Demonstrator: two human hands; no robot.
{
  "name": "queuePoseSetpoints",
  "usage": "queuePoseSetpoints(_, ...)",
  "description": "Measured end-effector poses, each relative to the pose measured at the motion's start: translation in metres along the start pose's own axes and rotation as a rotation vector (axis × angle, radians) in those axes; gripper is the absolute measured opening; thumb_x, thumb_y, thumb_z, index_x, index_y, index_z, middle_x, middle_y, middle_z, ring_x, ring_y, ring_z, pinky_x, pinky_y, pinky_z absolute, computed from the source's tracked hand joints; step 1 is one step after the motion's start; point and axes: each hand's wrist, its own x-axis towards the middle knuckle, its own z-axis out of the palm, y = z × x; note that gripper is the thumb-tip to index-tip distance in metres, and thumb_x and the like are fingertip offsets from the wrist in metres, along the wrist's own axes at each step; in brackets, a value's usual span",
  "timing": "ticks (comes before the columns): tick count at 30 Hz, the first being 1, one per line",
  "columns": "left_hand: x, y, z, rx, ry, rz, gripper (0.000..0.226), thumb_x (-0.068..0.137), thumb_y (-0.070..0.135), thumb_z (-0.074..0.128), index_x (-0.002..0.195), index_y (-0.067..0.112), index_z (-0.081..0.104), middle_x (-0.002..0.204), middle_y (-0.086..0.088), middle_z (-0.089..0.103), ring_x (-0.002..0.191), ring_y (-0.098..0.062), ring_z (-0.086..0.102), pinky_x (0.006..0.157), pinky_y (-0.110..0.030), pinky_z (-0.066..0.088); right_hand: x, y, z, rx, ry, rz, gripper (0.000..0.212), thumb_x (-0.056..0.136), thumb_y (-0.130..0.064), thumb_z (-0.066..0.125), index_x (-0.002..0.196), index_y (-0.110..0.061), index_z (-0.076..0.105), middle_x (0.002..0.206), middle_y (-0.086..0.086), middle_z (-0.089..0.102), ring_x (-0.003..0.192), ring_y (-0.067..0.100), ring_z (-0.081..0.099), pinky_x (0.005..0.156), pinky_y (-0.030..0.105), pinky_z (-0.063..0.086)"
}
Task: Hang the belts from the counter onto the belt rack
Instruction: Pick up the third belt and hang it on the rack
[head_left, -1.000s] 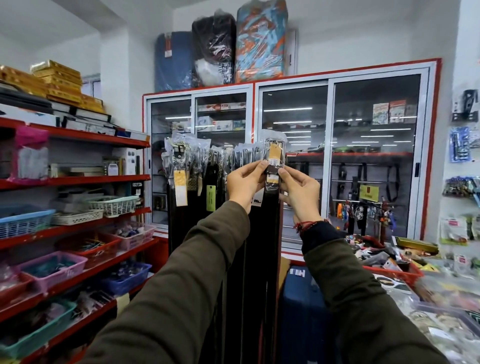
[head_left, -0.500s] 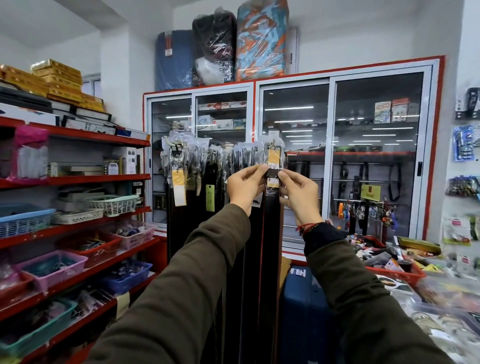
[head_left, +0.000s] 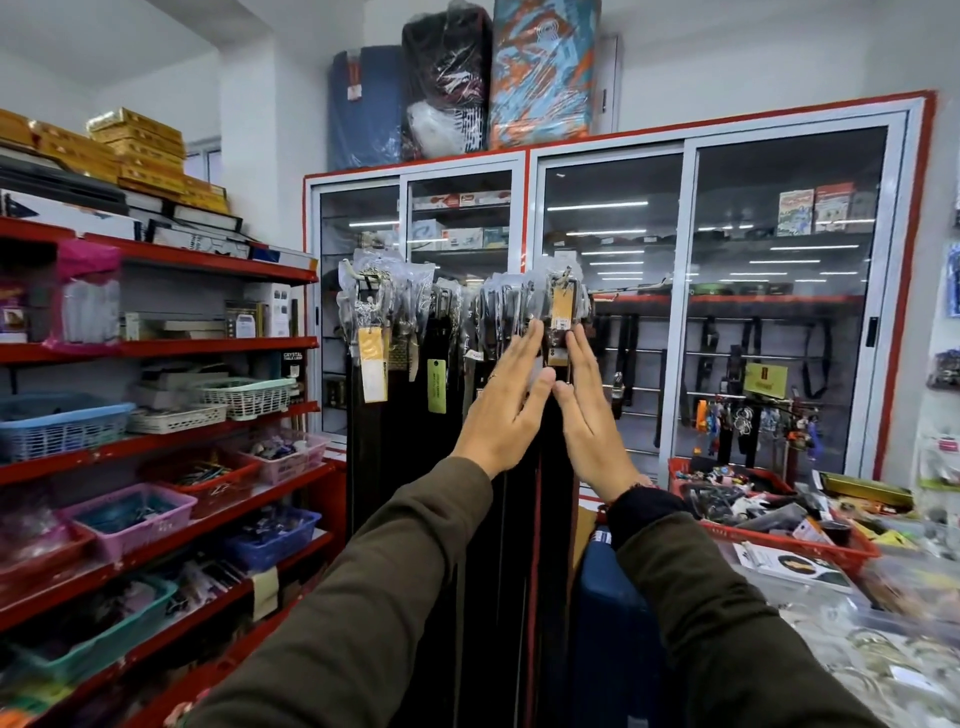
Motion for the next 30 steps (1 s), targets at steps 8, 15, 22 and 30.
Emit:
queuePoseSetpoints(8, 0.014, -0.014, -0.012, 0.299, -0.079, -0.086, 0.061, 0.108, 0.046, 0.026, 0.163, 0.025, 0.007, 0.171, 0.01, 0.007, 0.158, -0.013, -0.006, 0.13, -0.04, 0.004, 0.02, 0.008, 0.0, -0.204, -0.165, 0.045, 0.064, 0.109, -0.024, 0.034, 0.163, -0.029, 0.001, 0.171, -0.021, -0.009, 0.157, -0.003, -0.002, 0.125, 0.023, 0.011)
queuePoseSetpoints(15, -0.003, -0.013, -0.023, 0.338, -0.03, 0.005, 0.056, 0.108, 0.044, 0.029, 0.161, 0.027, 0.021, 0.17, 0.011, 0.013, 0.158, -0.011, -0.001, 0.129, -0.041, 0.0, 0.002, 0.008, 0.008, -0.233, -0.073, 0.035, 0.065, 0.106, -0.052, 0.033, 0.162, -0.035, 0.006, 0.17, -0.023, -0.004, 0.15, -0.017, -0.011, 0.117, 0.01, 0.005)
queuePoseSetpoints(22, -0.038, -0.029, -0.077, 0.553, 0.166, 0.121, 0.055, 0.107, 0.043, 0.034, 0.159, 0.028, 0.026, 0.17, 0.007, 0.017, 0.159, -0.012, 0.0, 0.128, -0.049, 0.003, -0.01, -0.007, 0.039, -0.357, 0.049, -0.101, 0.066, 0.106, -0.05, 0.035, 0.163, -0.028, 0.01, 0.173, -0.013, -0.004, 0.16, 0.011, -0.009, 0.13, 0.044, 0.014)
queuePoseSetpoints(30, -0.069, -0.057, -0.145, 0.561, 0.239, 0.008, 0.058, 0.107, 0.037, 0.024, 0.163, 0.023, 0.014, 0.172, 0.006, 0.005, 0.159, -0.013, -0.004, 0.128, -0.041, -0.006, 0.009, -0.046, 0.107, -0.37, -0.181, -0.324, 0.079, 0.103, -0.058, 0.036, 0.164, -0.019, 0.002, 0.173, -0.006, -0.009, 0.16, 0.011, -0.012, 0.13, 0.048, 0.014)
